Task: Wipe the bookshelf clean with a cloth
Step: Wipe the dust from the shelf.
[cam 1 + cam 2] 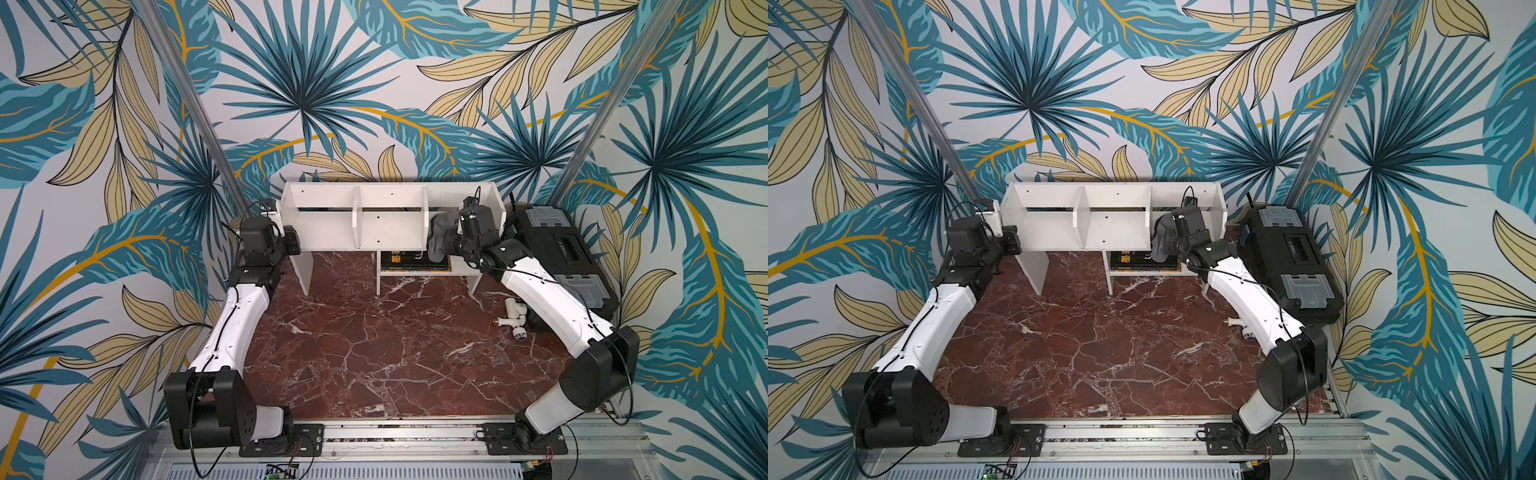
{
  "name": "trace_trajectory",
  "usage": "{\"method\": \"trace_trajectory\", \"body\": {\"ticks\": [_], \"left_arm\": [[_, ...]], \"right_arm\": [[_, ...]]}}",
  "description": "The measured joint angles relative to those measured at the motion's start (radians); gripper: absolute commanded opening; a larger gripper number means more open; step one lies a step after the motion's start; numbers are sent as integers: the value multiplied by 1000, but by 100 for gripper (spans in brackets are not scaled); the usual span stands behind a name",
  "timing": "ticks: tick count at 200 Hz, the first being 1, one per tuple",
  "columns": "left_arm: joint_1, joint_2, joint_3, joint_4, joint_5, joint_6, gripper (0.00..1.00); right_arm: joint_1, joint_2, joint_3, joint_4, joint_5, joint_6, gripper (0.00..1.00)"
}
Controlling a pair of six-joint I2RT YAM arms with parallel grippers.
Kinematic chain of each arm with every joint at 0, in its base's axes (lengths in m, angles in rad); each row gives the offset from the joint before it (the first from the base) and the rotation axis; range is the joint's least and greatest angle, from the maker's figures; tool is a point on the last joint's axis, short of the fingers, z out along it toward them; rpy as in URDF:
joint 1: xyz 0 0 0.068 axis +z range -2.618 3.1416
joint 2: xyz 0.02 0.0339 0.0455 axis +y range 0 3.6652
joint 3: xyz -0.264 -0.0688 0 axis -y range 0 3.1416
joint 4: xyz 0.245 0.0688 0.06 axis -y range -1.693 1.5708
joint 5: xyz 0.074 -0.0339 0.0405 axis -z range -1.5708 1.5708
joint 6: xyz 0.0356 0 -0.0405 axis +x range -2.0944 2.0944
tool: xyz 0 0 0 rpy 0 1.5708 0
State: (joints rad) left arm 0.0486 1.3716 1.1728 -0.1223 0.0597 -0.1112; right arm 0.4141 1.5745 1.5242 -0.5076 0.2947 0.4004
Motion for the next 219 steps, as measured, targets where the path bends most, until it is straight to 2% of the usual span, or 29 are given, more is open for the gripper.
{"method": "trace_trajectory", "body": {"ticks": [21, 41, 62, 83, 107, 147, 180, 204, 219], "left_arm": [[3, 2, 0, 3, 8, 2, 0], [6, 3, 0, 6, 12, 5, 0], [6, 3, 0, 6, 14, 10, 0], [7, 3, 0, 6, 15, 11, 0], [8, 3, 0, 6, 17, 11, 0], [8, 3, 0, 6, 18, 10, 0], [8, 3, 0, 7, 18, 11, 0], [8, 3, 0, 7, 19, 11, 0], [8, 3, 0, 7, 19, 11, 0]], "right_arm": [[-40, -11, 24, -55, 55, -20, 0], [-87, 44, 127, -87, 73, -51, 0], [-93, 109, 232, -65, 59, -76, 0], [-87, 140, 269, -26, 12, -81, 0], [-72, 133, 228, 15, -20, -71, 0], [-47, 25, 0, 62, 8, -82, 0], [-50, -12, -2, 35, 91, -135, 0], [-49, -9, 5, 33, 13, -153, 0], [-45, 24, 70, 16, -25, -159, 0]]}}
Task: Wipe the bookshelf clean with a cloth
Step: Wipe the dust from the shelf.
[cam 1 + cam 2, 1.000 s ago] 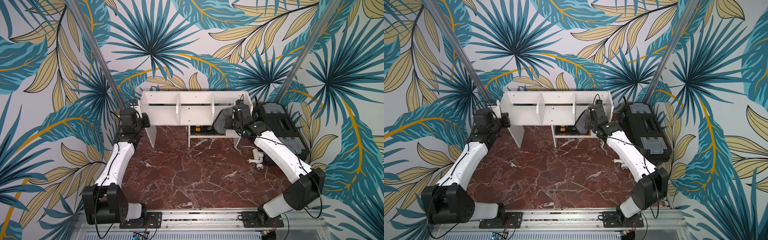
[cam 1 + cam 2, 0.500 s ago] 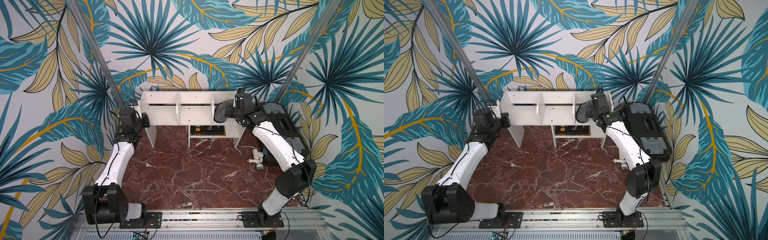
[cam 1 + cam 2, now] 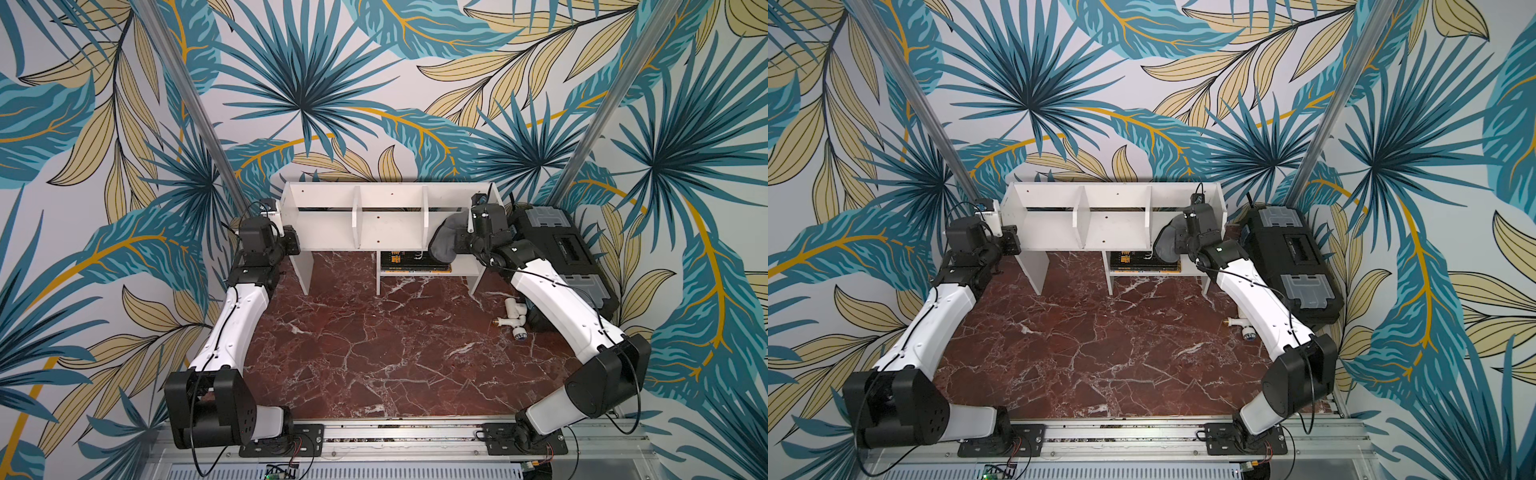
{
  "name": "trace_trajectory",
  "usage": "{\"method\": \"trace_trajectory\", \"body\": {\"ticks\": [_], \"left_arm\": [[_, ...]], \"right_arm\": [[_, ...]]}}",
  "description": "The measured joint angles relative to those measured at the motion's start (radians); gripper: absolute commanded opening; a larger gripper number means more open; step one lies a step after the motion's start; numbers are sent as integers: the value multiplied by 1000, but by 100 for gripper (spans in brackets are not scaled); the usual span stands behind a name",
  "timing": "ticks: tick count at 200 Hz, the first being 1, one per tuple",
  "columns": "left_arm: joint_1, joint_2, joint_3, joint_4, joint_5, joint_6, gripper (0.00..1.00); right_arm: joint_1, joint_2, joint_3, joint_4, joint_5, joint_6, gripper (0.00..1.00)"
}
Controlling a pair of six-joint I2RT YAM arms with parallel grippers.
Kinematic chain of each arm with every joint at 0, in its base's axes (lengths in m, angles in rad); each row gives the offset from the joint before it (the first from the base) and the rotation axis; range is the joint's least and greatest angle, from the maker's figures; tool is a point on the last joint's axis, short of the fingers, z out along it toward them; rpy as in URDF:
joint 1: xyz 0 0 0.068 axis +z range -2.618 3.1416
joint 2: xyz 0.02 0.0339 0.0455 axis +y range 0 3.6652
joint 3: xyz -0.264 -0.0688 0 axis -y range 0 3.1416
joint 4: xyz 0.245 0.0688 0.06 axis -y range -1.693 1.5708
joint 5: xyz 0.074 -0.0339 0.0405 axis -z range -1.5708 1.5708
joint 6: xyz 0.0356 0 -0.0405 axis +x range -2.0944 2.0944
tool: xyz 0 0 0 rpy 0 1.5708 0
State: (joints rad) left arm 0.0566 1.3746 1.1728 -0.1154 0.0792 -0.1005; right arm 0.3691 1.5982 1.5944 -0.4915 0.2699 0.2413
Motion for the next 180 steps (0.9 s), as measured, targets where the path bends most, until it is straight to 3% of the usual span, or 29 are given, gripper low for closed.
{"method": "trace_trajectory", "body": {"ticks": [36, 60, 91, 115, 143, 180], "left_arm": [[0, 0, 0, 0, 0, 0, 0], [0, 0, 0, 0, 0, 0, 0], [0, 1, 0, 0, 0, 0, 0], [1, 2, 0, 1, 2, 0, 0], [2, 2, 0, 2, 4, 0, 0], [2, 2, 0, 2, 4, 1, 0]], "right_arm": [[5, 101, 209, 33, 16, -30, 0], [5, 127, 304, 50, 106, -62, 0], [5, 121, 326, 43, 293, -107, 0], [4, 87, 256, 37, 385, -131, 0], [4, 6, 118, 23, 314, -127, 0], [5, -42, 24, 24, 93, -72, 0]]}}
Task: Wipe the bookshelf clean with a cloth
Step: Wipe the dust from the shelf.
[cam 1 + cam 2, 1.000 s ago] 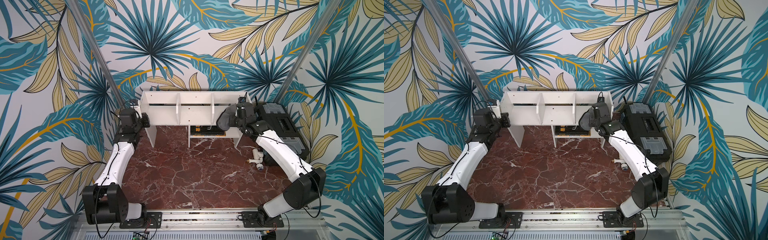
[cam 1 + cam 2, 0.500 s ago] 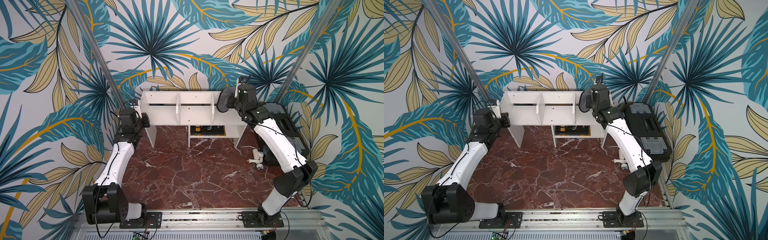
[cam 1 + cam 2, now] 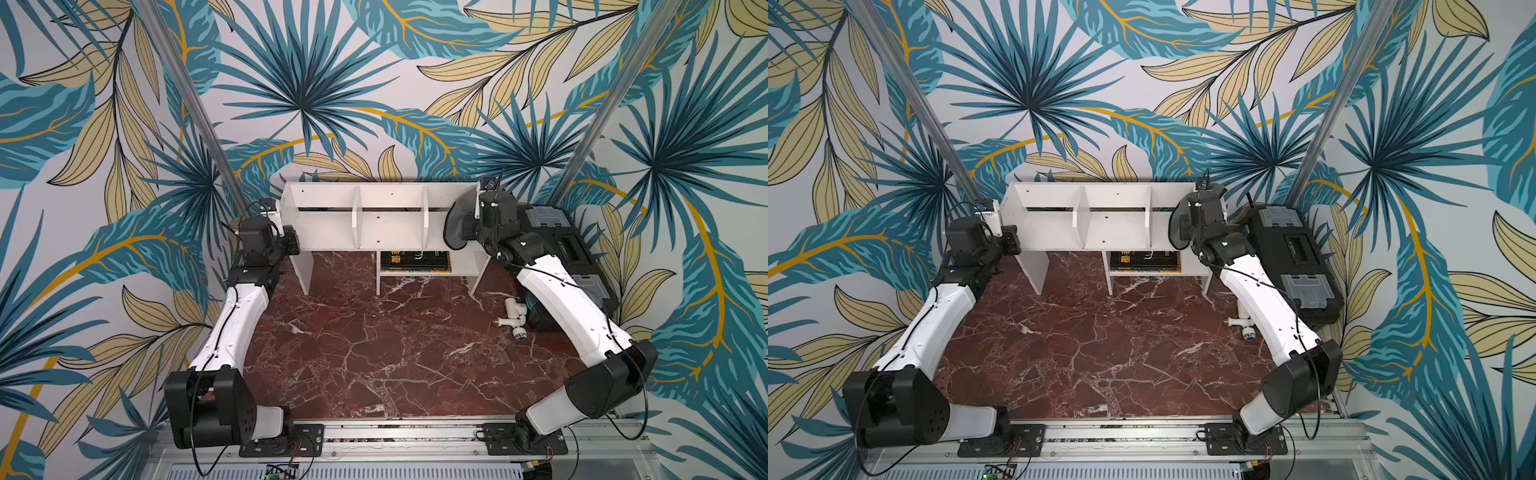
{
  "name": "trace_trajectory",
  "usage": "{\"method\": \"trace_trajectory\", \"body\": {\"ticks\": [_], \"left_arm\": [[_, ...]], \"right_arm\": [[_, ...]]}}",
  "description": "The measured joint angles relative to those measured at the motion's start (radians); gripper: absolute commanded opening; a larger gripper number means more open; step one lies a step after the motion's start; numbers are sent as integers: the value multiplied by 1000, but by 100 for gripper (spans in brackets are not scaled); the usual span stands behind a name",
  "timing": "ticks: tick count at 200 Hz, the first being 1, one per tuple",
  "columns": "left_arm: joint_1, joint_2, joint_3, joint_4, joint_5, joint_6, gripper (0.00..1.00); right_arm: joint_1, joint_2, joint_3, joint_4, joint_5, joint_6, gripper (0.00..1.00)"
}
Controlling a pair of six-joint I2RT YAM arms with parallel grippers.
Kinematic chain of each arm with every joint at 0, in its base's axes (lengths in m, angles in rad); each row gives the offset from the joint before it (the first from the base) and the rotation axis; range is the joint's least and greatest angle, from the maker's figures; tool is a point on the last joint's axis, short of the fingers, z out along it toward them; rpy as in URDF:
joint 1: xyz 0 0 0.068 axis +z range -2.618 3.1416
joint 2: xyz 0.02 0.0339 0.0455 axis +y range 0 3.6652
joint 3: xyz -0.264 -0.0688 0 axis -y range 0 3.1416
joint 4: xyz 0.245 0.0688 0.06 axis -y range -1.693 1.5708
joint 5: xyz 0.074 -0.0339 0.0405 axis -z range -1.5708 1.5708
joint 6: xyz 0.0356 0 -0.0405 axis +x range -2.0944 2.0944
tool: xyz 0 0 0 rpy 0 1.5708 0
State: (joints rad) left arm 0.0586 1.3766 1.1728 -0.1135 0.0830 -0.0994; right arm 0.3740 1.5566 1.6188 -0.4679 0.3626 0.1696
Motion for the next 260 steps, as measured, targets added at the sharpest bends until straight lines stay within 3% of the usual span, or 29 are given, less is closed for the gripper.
{"method": "trace_trajectory", "body": {"ticks": [21, 49, 95, 128, 163, 202, 227, 260], "left_arm": [[0, 0, 0, 0, 0, 0, 0], [0, 0, 0, 0, 0, 0, 0], [0, 0, 0, 0, 2, 1, 0], [0, 0, 0, 0, 2, 2, 0], [0, 0, 0, 0, 3, 2, 0], [0, 0, 0, 0, 3, 2, 0], [0, 4, 0, 6, 5, 2, 0], [1, 4, 0, 6, 5, 2, 0]], "right_arm": [[5, -10, -59, -13, -50, 25, 0], [4, -10, -67, -100, 34, 28, 0], [-33, 98, 165, -196, 128, 30, 0], [-33, 198, 288, -138, 88, 63, 0], [-27, 191, 217, -16, -35, 134, 0], [-14, 91, -69, 102, -111, 183, 0], [-12, 17, -156, 130, -69, 171, 0], [-14, -8, -96, 45, 92, 109, 0]]}}
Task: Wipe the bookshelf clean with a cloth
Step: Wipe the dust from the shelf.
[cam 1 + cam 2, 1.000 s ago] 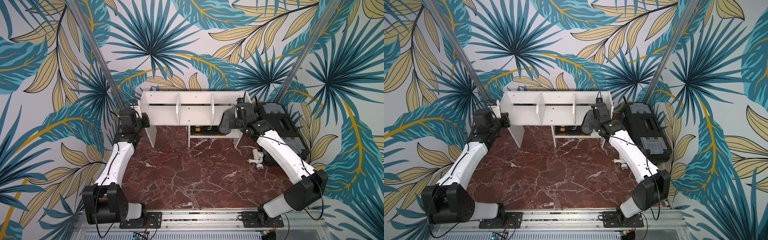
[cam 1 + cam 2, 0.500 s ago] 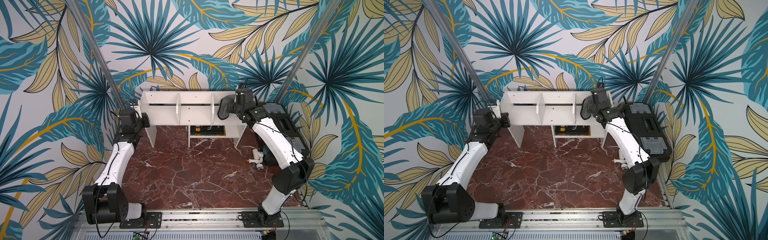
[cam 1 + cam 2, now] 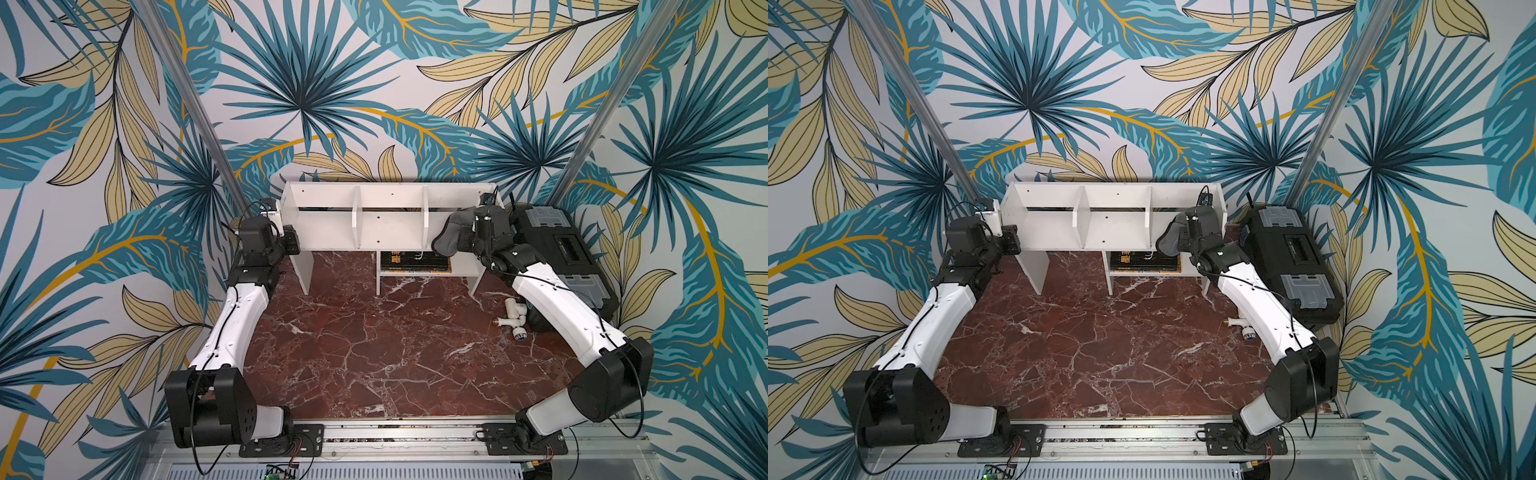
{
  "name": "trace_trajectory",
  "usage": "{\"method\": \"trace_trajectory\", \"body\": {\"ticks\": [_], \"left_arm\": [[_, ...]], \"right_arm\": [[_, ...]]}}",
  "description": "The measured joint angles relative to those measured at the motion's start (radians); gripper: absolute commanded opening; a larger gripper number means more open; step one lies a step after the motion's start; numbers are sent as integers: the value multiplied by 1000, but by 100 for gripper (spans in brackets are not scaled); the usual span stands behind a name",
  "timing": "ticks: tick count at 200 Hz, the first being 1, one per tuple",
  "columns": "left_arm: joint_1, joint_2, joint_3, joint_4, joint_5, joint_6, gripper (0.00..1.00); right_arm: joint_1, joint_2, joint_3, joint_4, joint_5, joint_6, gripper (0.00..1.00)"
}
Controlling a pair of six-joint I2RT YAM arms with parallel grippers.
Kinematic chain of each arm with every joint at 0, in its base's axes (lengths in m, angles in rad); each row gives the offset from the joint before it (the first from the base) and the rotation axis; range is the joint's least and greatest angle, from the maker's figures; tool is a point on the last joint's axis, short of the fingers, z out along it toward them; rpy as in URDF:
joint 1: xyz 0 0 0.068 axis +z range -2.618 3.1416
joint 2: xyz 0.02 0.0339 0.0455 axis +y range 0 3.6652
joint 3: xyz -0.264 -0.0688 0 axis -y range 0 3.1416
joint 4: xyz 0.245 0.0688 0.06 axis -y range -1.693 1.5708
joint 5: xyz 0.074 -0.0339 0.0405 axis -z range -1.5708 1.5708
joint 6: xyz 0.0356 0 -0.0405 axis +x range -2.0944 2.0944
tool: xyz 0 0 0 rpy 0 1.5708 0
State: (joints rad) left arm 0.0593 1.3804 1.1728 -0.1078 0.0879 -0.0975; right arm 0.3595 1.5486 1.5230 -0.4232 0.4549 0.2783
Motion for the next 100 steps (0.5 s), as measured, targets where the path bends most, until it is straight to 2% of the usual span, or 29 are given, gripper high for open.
{"method": "trace_trajectory", "body": {"ticks": [22, 42, 79, 100], "left_arm": [[0, 0, 0, 0, 2, 0, 0], [1, 0, 0, 0, 2, 0, 0], [1, 0, 0, 0, 2, 1, 0], [1, 0, 0, 0, 2, 1, 0]], "right_arm": [[-8, 42, 124, -48, 77, -38, 0], [-13, 95, 242, -45, 80, -50, 0], [-12, 199, 404, -15, -23, -27, 0], [-6, 226, 409, 10, -91, 0, 0]]}}
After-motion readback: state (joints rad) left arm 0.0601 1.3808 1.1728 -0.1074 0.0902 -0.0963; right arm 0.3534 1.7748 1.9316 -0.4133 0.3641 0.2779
